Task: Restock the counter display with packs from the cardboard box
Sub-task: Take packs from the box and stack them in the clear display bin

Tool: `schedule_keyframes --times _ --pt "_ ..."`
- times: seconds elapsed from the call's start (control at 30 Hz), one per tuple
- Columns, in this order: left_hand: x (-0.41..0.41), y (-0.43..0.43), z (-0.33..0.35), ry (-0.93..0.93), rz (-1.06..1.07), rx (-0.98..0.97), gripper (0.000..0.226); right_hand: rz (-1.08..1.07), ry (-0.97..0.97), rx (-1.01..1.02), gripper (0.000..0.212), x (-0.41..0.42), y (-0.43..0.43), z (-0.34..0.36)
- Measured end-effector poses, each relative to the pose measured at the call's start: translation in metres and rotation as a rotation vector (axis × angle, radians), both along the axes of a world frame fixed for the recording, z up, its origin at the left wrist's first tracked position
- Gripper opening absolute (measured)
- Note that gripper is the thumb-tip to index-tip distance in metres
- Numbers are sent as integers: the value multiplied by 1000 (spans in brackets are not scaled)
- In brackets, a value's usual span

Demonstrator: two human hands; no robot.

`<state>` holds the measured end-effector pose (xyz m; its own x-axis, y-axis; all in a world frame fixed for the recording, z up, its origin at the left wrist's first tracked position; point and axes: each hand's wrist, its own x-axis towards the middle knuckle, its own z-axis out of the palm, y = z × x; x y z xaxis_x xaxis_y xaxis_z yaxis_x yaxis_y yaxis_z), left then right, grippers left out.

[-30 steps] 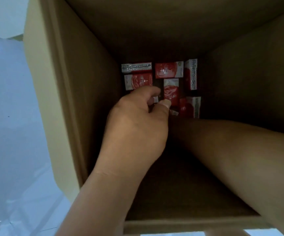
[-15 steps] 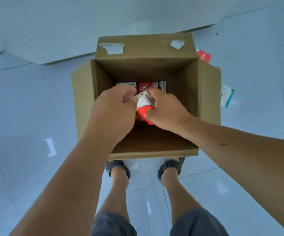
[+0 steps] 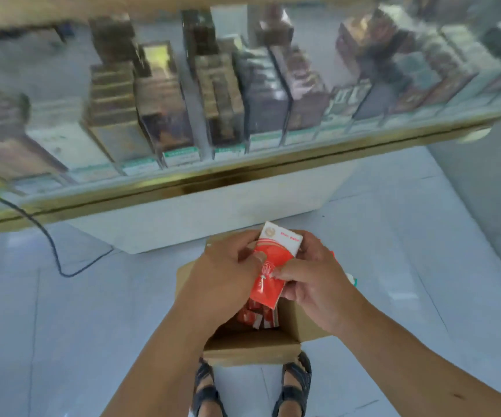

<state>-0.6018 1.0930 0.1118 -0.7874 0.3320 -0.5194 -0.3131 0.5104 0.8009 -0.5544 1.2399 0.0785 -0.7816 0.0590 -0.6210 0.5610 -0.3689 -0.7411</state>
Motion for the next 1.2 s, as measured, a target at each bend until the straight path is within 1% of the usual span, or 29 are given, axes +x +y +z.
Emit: schedule_keyframes --times 0.03,0.1,0.23,0.33,0.4,0.47,0.53,0.6,0.63,0.67,0.7,0.77,0.8,0.83,0.87,0.93,1.0,1.1,1.2 --pt "-1 0 24 12 -12 21 43 -4 14 -11 58 2 1 25" --pt "-5 -2 70 31 -32 50 38 -3 51 -3 53 3 2 73" --pt "-19 -9 158 147 -97 81 26 -20 140 85 61 -9 2 160" --pt "-28 -18 213 153 -37 141 24 -60 200 82 53 -20 -5 221" --pt "-35 -27 241 153 34 196 17 -99 247 90 39 -25 -13 257" --pt "-44 -37 263 158 67 245 18 -136 272 115 30 -30 -20 288" --pt "-54 -48 284 146 73 282 19 -132 294 164 27 -35 -25 311" --pt "-65 -57 301 146 60 280 16 -66 354 302 27 -39 -29 330" --pt "-70 -60 308 156 54 276 14 -6 402 430 32 -40 -29 338" --pt "-75 -63 315 166 55 282 13 74 464 595 41 -42 -28 347" --pt "-80 -65 322 178 62 285 12 171 531 806 51 -44 -25 357" --pt "-88 -68 337 205 63 268 11 408 720 1286 60 -56 -20 381" --pt "-93 -68 344 228 59 256 12 531 835 1460 61 -66 -19 392" --pt "-97 -68 350 255 55 245 12 633 926 1575 60 -76 -19 401" --pt "-101 -68 356 277 59 238 13 722 968 1653 58 -87 -20 410" --pt "-110 -67 366 290 82 237 13 865 928 1725 57 -106 -21 425" --pt "-119 -63 375 291 101 240 10 955 901 1746 56 -123 -19 435" --pt "-131 -56 383 347 183 234 9 995 930 1692 54 -149 -15 444" --pt "-143 -54 385 466 275 128 17 1053 881 1661 49 -184 -11 442"
